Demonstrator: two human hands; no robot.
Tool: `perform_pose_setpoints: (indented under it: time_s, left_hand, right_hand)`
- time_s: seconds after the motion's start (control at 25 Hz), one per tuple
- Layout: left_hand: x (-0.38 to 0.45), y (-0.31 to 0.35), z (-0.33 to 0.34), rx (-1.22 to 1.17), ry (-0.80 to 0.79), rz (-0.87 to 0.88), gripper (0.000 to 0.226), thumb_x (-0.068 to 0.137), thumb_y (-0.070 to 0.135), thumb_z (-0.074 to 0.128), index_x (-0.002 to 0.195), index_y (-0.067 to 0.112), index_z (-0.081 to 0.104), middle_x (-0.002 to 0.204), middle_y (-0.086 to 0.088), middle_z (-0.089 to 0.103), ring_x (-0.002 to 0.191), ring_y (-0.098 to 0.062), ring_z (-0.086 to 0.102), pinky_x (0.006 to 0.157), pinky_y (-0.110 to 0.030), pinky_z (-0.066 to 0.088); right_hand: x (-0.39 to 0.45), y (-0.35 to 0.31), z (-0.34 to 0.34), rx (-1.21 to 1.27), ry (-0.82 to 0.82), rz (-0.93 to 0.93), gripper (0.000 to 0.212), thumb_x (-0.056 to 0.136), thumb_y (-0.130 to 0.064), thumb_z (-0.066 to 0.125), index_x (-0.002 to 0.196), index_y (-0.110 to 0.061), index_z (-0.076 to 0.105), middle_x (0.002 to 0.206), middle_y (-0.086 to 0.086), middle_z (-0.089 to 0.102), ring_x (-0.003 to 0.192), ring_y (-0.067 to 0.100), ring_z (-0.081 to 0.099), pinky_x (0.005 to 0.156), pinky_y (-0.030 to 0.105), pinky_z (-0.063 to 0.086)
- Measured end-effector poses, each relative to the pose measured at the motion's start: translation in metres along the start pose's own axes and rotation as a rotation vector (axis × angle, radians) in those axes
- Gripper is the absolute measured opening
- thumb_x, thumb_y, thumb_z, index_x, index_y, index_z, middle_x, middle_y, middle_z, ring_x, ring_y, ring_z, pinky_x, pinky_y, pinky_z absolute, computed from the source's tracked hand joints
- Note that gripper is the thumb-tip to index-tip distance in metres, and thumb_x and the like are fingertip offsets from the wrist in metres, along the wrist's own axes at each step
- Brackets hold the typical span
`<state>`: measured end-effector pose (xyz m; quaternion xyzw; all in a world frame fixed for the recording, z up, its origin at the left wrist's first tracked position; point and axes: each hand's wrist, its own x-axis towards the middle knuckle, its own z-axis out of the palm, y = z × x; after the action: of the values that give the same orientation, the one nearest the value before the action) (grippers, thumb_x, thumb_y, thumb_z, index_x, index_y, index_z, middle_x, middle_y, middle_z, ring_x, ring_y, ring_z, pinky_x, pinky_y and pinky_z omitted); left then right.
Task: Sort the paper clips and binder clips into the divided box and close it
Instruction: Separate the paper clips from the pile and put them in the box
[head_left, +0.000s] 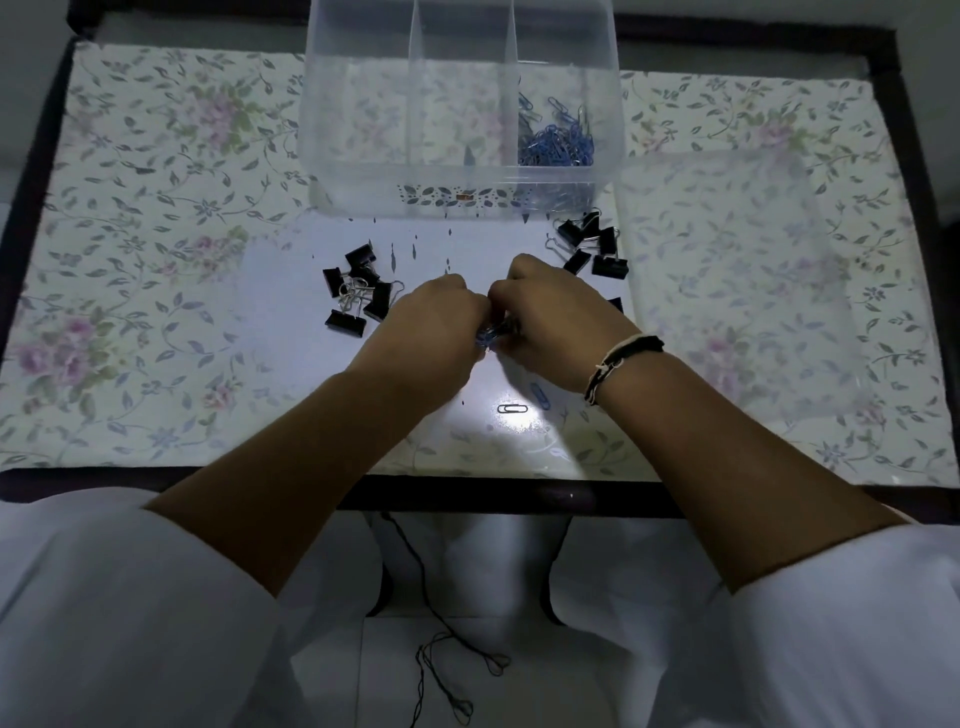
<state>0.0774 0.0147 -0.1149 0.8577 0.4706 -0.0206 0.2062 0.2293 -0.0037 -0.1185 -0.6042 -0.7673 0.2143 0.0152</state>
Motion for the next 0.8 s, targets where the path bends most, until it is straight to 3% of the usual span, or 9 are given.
perform_pose_setpoints:
  time_s: [0.16, 0.28, 0.44, 0.56, 0.68, 0.8]
  left_hand:
    - [0.006, -0.008, -0.007, -0.006, -0.044, -0.009, 0.013, 0.091, 0.013, 0.059, 0.094, 0.009, 0.072, 0.085, -0.01, 0.067, 0.082, -0.028, 0.061, 0.068, -0.037, 0.047]
    - [0.006, -0.016, -0.018, -0.079, -0.045, -0.021, 0.011, 0.087, 0.013, 0.066, 0.092, 0.009, 0.075, 0.081, -0.002, 0.066, 0.079, -0.023, 0.062, 0.067, -0.03, 0.044]
    - [0.004, -0.017, -0.053, -0.261, 0.027, -0.082, 0.005, 0.082, 0.02, 0.075, 0.086, 0.017, 0.078, 0.075, 0.007, 0.071, 0.07, -0.008, 0.066, 0.064, -0.02, 0.05]
    - [0.012, -0.006, -0.087, -0.423, 0.135, -0.105, 0.005, 0.082, 0.028, 0.078, 0.085, 0.025, 0.078, 0.07, 0.009, 0.073, 0.064, -0.001, 0.068, 0.055, -0.008, 0.047]
    - [0.047, 0.013, -0.113, -0.458, 0.266, -0.048, 0.011, 0.082, 0.028, 0.078, 0.087, 0.019, 0.078, 0.072, 0.004, 0.075, 0.065, -0.009, 0.071, 0.057, -0.017, 0.053]
    - [0.098, 0.025, -0.121, -0.428, 0.277, -0.035, 0.015, 0.083, 0.023, 0.077, 0.093, 0.012, 0.078, 0.08, -0.003, 0.076, 0.073, -0.017, 0.073, 0.055, -0.019, 0.052]
  right_hand:
    - [0.005, 0.003, 0.0, -0.061, 0.008, -0.014, 0.016, 0.086, -0.005, 0.058, 0.097, -0.009, 0.07, 0.097, 0.012, 0.058, 0.087, 0.032, 0.057, 0.07, 0.037, 0.046]
    - [0.005, 0.007, -0.007, -0.078, 0.017, -0.008, 0.013, 0.085, -0.006, 0.058, 0.089, -0.006, 0.071, 0.089, 0.013, 0.064, 0.084, 0.032, 0.06, 0.067, 0.034, 0.043]
    - [-0.006, 0.008, -0.045, 0.171, 0.074, 0.114, 0.01, 0.084, -0.01, 0.066, 0.086, -0.012, 0.075, 0.078, -0.004, 0.071, 0.077, 0.014, 0.069, 0.073, 0.023, 0.052]
    - [-0.009, 0.014, -0.086, 0.426, 0.237, 0.222, 0.006, 0.082, -0.014, 0.071, 0.081, -0.019, 0.074, 0.067, -0.014, 0.068, 0.058, -0.002, 0.069, 0.057, 0.008, 0.05]
    - [0.013, 0.028, -0.116, 0.441, 0.459, 0.28, 0.007, 0.077, -0.014, 0.07, 0.074, -0.019, 0.074, 0.07, -0.004, 0.074, 0.061, 0.004, 0.071, 0.066, 0.023, 0.058]
    - [0.055, 0.04, -0.133, 0.315, 0.443, 0.334, 0.009, 0.078, -0.01, 0.068, 0.075, -0.013, 0.076, 0.073, 0.002, 0.074, 0.074, 0.015, 0.073, 0.076, 0.029, 0.059]
